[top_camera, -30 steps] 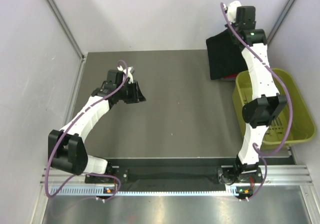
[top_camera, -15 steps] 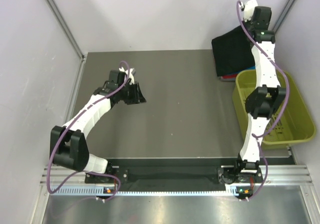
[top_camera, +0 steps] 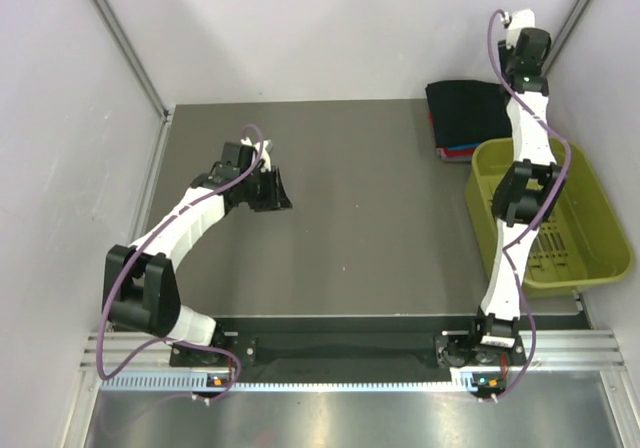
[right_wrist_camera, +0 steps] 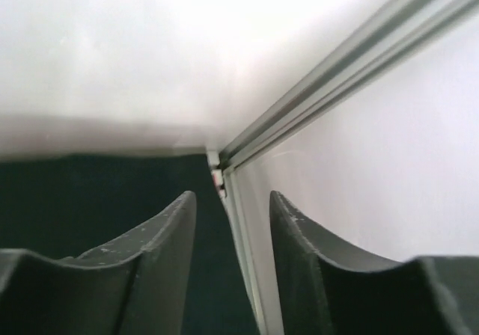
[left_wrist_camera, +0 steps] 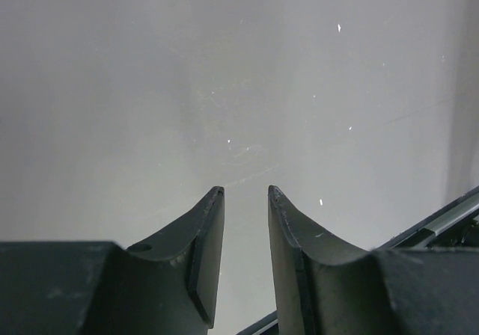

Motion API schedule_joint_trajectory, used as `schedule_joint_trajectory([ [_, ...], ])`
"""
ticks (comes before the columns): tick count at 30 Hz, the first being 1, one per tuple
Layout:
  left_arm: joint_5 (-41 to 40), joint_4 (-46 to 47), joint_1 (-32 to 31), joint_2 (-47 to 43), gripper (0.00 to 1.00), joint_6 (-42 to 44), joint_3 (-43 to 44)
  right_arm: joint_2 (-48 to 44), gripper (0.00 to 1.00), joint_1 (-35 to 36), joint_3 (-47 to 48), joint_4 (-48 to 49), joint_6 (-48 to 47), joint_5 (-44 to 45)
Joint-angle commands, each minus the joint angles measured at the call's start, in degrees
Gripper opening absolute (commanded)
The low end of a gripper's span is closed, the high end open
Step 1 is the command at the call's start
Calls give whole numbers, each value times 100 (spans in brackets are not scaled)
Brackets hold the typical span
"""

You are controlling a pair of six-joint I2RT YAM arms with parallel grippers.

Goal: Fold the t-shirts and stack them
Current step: Neatly place the folded tshirt to the corner, then reset both grippers

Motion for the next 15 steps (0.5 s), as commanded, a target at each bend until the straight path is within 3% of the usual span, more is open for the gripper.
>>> schedule_joint_trajectory([
  [1,-3,24,-58,-29,36,128,108,-643,46,-13,97,550,475,230],
  [7,58,103,-75,-319,37,172,143,-2002,72,57,-816,-153,1414,310],
  [8,49,129,-75,-372,37,181,160,-2224,82,84,-992,-241,1547,275],
  [11,84,270,-75,-609,39,181,178,-3287,100,260,-1853,-566,2048,144],
  [14,180,375,-75,-855,50,199,231,-4280,100,462,-2495,-1172,2681,-460],
  [15,242,437,-75,-1004,61,208,222,-4526,100,514,-2845,-1452,2856,-646],
])
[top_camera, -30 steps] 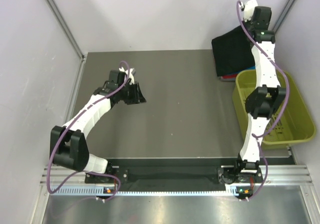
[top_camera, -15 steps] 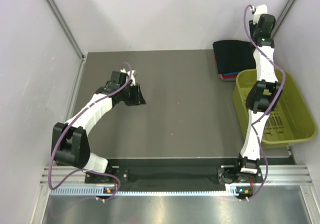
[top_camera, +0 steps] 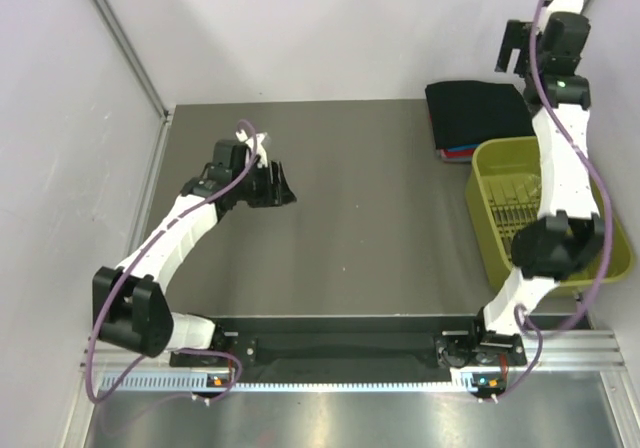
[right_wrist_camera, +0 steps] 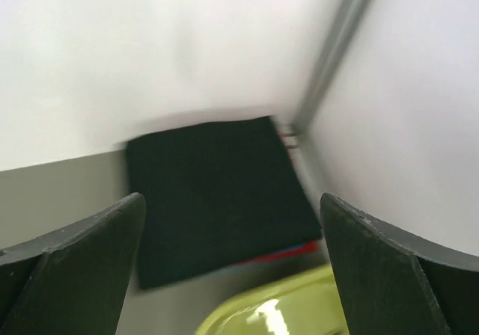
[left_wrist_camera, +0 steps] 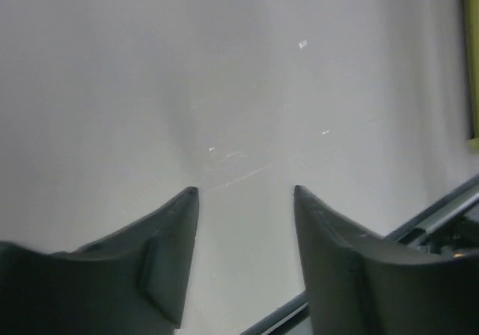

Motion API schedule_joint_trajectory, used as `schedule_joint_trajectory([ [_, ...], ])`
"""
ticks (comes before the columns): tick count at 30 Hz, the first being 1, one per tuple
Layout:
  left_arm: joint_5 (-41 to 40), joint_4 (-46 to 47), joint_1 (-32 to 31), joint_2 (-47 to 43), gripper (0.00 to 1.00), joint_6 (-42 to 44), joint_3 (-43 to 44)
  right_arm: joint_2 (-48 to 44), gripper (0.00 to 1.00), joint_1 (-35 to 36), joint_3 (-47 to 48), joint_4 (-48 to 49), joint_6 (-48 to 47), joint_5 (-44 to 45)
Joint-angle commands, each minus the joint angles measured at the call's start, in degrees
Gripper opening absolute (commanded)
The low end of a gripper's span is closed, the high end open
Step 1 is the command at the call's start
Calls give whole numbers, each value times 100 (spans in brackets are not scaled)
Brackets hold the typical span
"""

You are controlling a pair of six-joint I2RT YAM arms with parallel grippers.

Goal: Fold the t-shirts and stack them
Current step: Reset both grippers

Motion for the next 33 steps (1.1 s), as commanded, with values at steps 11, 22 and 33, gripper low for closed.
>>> schedule_joint_trajectory([
  [11,347,1021,-23,-1955,99,103,-93,-4762,100,976,-4843,-256,2744,-2994],
  [22,416,1681,-41,-2827,99,217,-912,-6346,100,985,-5975,-376,2526,-2628],
  [33,381,1690,-41,-2854,98,226,-938,-6320,100,993,-6097,-341,2491,-2628],
])
